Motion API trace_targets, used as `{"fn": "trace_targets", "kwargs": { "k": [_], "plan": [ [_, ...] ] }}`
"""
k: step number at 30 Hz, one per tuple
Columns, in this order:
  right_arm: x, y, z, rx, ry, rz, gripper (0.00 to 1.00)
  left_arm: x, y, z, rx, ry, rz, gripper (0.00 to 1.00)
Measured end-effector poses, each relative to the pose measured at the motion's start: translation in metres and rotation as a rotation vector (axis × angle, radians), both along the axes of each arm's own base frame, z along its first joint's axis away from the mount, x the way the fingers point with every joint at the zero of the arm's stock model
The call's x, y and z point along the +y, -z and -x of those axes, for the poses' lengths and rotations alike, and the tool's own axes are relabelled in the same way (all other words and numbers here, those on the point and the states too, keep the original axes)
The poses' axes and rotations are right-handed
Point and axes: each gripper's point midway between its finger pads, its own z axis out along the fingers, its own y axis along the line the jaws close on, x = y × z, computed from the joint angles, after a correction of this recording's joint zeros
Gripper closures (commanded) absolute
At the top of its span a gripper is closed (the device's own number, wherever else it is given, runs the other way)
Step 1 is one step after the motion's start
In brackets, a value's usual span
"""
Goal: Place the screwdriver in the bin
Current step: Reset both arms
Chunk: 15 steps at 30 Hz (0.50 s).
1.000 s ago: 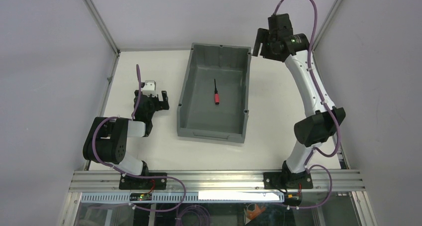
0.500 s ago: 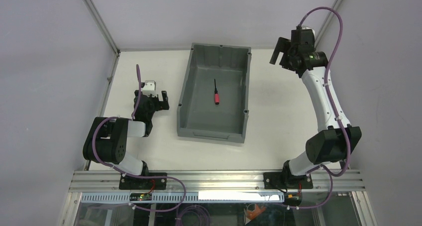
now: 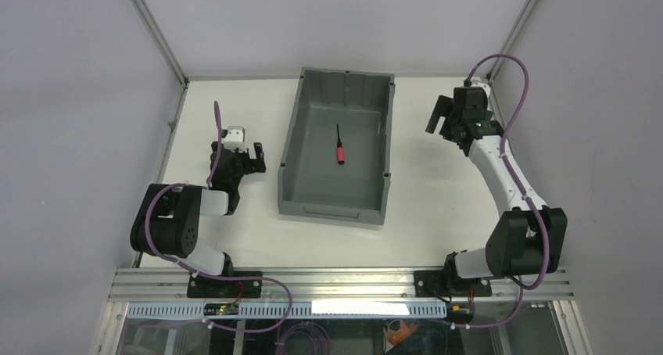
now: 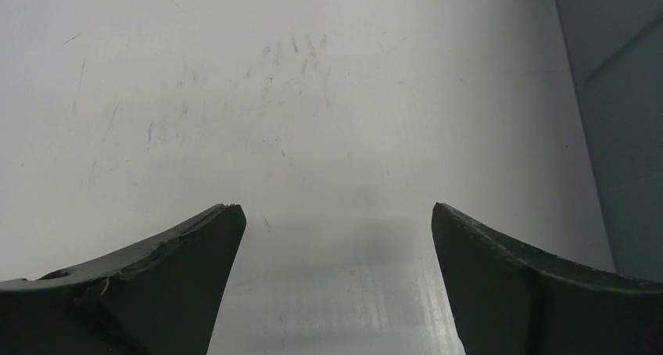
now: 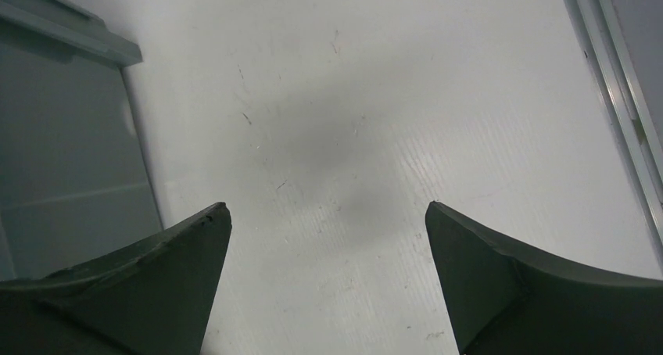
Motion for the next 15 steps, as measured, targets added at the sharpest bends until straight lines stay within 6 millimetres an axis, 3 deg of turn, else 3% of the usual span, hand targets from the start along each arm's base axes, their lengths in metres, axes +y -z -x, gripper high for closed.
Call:
{"fn": "trace_targets", "kwargs": {
  "k": [15],
  "plan": [
    [-0.009, 0.092, 0.029, -0.018, 0.005, 0.036, 0.01, 0.0, 0.0, 0.0, 0.0, 0.0, 0.0, 0.01]
  ]
}}
